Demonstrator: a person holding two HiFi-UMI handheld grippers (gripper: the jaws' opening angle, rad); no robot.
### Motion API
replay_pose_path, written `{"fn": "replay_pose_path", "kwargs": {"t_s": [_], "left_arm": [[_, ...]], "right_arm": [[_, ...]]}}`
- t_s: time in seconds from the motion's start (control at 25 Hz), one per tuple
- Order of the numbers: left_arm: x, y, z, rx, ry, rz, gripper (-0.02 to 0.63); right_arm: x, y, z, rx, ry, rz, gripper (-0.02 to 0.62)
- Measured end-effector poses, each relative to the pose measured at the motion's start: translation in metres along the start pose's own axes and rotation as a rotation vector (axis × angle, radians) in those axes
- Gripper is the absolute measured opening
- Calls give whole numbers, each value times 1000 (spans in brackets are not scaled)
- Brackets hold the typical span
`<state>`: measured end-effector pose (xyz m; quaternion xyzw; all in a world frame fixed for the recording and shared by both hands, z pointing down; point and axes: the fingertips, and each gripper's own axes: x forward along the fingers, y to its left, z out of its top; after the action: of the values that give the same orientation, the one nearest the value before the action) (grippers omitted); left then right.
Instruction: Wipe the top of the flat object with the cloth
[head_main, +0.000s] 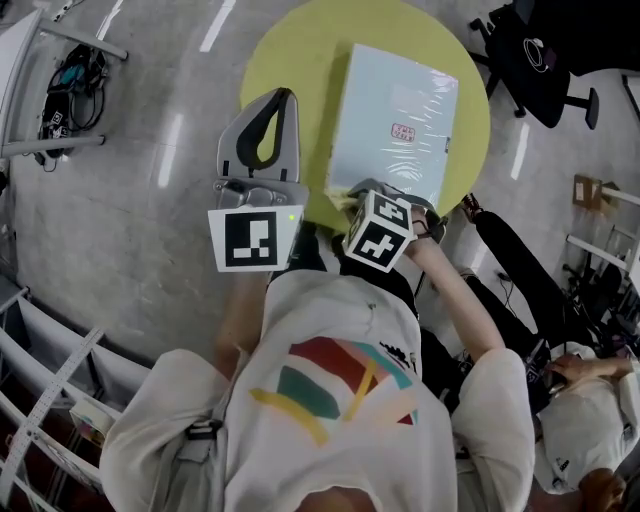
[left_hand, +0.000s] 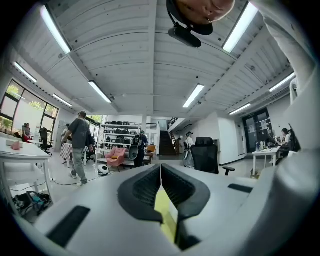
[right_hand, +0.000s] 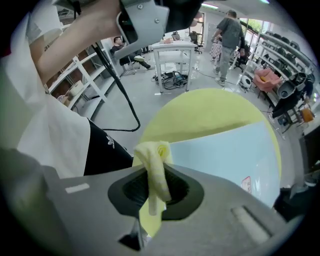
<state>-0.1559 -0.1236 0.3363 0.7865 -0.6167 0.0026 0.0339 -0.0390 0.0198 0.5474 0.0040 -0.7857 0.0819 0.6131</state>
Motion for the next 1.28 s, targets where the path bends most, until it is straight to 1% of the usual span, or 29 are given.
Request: {"fn": "replay_pose_path", "kwargs": {"t_s": [0.08,0.16,0.24,0.36,0.4,0.44,0.48,0.56,0.64,0.8,0.92,1.04,1.28], "left_arm": [[0,-1,-1,3,2,4,17],[-2,-1,-1,5,4,14,17],[-4,-2,-3,4,9,23,17],[-8,-8,-6,5,21,27,17],[-10,-10,-6,8,24,30,17],[-12,-13,-6,13,25,34,17],[-16,-14,-5,19,24,41,17],[-23,-17,-1,36,18,52,17],[-29,-20,0,51,22,57,17],[-41,-25,-2,65,47,57,17],[-47,-30,-2,82,50,56,17],[-50,-33,-3,90,51,58,17],[-52,-41,-1,95,50,44,17]], "right_arm": [[-9,-1,3,33,-66,-26,26],[-20,1,13,72,-178,-53,26],[-31,6,29,118,-349,-86,26],[-38,11,52,216,-646,-180,28],[-35,12,56,255,-718,-216,28],[-30,13,58,285,-765,-252,26],[-24,14,60,299,-790,-290,28],[-9,18,61,296,-799,-354,28],[6,19,63,300,-791,-384,28],[22,19,58,352,-788,-384,28],[26,11,46,385,-785,-415,28],[25,6,37,375,-778,-451,28],[18,5,21,402,-770,-499,28]]}}
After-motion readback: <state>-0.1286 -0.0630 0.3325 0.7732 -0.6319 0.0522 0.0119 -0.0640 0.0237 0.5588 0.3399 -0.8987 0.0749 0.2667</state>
